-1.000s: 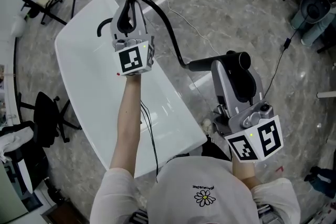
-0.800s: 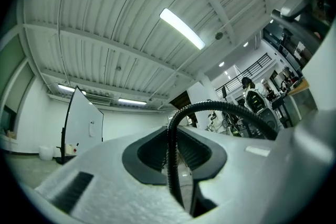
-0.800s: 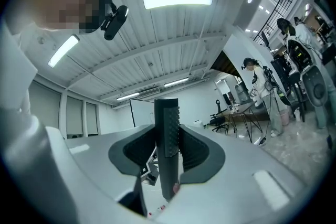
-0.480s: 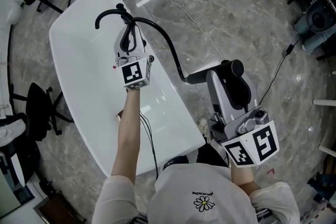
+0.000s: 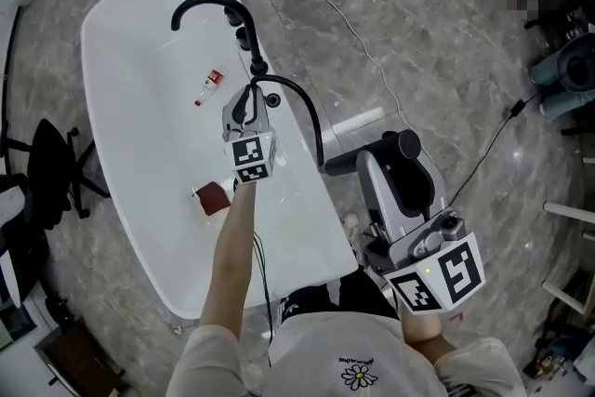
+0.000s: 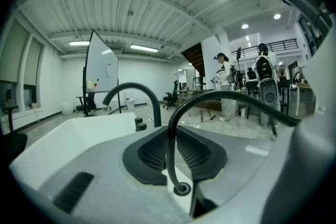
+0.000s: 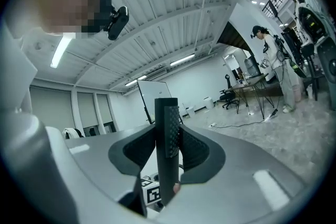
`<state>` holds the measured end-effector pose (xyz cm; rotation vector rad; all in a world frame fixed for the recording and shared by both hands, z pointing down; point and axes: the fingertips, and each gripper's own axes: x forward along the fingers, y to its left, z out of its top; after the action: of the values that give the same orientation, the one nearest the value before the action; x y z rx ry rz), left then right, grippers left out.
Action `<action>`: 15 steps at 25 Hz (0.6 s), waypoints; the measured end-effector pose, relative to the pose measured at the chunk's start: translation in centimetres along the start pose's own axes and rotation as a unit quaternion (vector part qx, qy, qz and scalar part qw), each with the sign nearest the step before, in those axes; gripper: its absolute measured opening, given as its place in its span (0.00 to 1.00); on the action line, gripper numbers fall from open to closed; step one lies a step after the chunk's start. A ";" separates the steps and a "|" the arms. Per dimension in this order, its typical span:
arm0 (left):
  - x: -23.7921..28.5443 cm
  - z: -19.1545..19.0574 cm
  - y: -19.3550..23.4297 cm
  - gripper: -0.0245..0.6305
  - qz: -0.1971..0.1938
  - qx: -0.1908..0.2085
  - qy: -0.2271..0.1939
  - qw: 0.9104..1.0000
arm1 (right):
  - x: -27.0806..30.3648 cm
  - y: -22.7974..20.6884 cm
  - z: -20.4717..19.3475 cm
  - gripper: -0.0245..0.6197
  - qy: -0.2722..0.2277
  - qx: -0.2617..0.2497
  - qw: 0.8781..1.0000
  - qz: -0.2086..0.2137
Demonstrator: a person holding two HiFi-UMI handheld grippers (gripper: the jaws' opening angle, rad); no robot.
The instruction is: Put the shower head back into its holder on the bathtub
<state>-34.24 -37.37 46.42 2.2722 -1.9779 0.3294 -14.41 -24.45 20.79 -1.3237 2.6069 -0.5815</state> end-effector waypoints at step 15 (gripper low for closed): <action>-0.8 -9.0 2.1 0.04 0.039 -0.085 0.050 0.994 | 8.4 2.1 -3.7 0.26 0.024 -0.044 0.998 0.038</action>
<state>-37.21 -34.90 54.86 2.0403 -1.9679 0.2650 -22.14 -29.12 23.62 -1.2431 2.7362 -0.4984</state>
